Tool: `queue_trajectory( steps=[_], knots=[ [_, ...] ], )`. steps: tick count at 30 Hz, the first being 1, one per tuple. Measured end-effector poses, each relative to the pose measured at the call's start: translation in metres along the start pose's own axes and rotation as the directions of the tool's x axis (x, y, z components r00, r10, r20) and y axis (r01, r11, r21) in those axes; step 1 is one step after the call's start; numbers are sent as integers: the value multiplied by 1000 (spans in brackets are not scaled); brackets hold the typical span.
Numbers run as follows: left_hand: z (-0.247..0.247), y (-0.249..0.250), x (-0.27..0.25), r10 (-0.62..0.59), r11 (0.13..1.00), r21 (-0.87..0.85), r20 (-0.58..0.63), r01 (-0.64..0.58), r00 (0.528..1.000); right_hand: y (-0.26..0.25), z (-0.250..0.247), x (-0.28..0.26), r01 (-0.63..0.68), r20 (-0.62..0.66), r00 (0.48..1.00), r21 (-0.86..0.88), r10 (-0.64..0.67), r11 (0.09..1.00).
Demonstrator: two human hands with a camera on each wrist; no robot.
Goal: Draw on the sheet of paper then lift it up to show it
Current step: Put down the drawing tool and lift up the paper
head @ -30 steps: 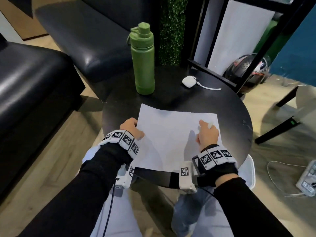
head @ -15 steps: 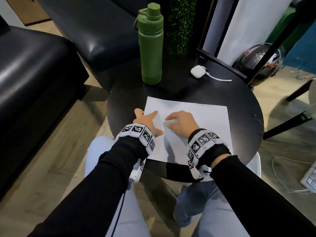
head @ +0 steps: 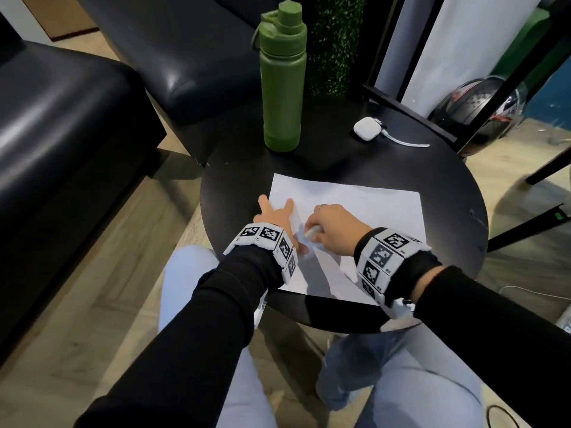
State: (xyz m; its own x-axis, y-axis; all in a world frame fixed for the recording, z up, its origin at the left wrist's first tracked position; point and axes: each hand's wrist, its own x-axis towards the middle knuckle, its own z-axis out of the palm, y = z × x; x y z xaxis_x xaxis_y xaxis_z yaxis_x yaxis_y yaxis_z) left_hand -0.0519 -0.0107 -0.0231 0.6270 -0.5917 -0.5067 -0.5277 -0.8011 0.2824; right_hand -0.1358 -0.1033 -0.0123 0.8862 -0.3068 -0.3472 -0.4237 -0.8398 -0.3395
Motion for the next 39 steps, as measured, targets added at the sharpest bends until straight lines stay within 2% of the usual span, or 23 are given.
queue_trajectory(
  steps=[5, 10, 14, 19, 25, 28, 30, 32, 34, 35, 36, 37, 39],
  knots=[
    [0, -2, 1, 13, 1000, -12, -3, -13, 1000, -4, -4, 10, -34, -114, 993, 35, 38, 999],
    [2, -3, 1, 4, 1000, 1, -4, -4, 1000, -3, 4, -3, 32, 8, 999, -57, -32, 998],
    [-1, -3, 2, 10, 1000, 3, 2, -10, 1000, -11, -7, 8, -5, -74, 997, -6, 4, 1000],
    [3, -3, 2, 1, 1000, 4, -5, -1, 1000, -10, 3, -9, 12, 53, 999, -45, -10, 999],
    [2, -4, 2, 10, 1000, -10, -4, -10, 1000, -20, -10, 4, -11, -43, 999, -34, 10, 999],
    [4, -5, 2, 14, 1000, -12, -6, -14, 1000, -14, 2, -5, -4, 8, 1000, -36, 4, 999],
    [6, -5, 4, 12, 1000, 5, -3, -12, 1000, -5, 3, -10, 18, 67, 998, -15, -17, 1000],
    [6, -5, 3, 13, 1000, 11, 1, -13, 1000, 8, -2, -10, -17, 60, 998, 104, 10, 994],
    [2, -6, 1, 24, 1000, 0, 24, -24, 999, 23, -6, -11, -101, -84, 986, 406, 147, 908],
    [-2, -7, 1, 35, 999, -11, 33, -35, 999, 30, -7, -12, -111, -163, 955, 578, 248, 808],
    [-5, -10, 2, 50, 998, -27, 41, -49, 998, 37, -8, -15, -104, -207, 908, 730, 364, 676],
    [-9, -13, 3, 63, 997, -47, 47, -61, 997, 44, -8, -18, -98, -189, 859, 851, 476, 516],
    [-16, -20, 7, 74, 995, -69, 56, -70, 996, 54, -10, -24, -87, -49, 766, 980, 641, 178]
  ],
)
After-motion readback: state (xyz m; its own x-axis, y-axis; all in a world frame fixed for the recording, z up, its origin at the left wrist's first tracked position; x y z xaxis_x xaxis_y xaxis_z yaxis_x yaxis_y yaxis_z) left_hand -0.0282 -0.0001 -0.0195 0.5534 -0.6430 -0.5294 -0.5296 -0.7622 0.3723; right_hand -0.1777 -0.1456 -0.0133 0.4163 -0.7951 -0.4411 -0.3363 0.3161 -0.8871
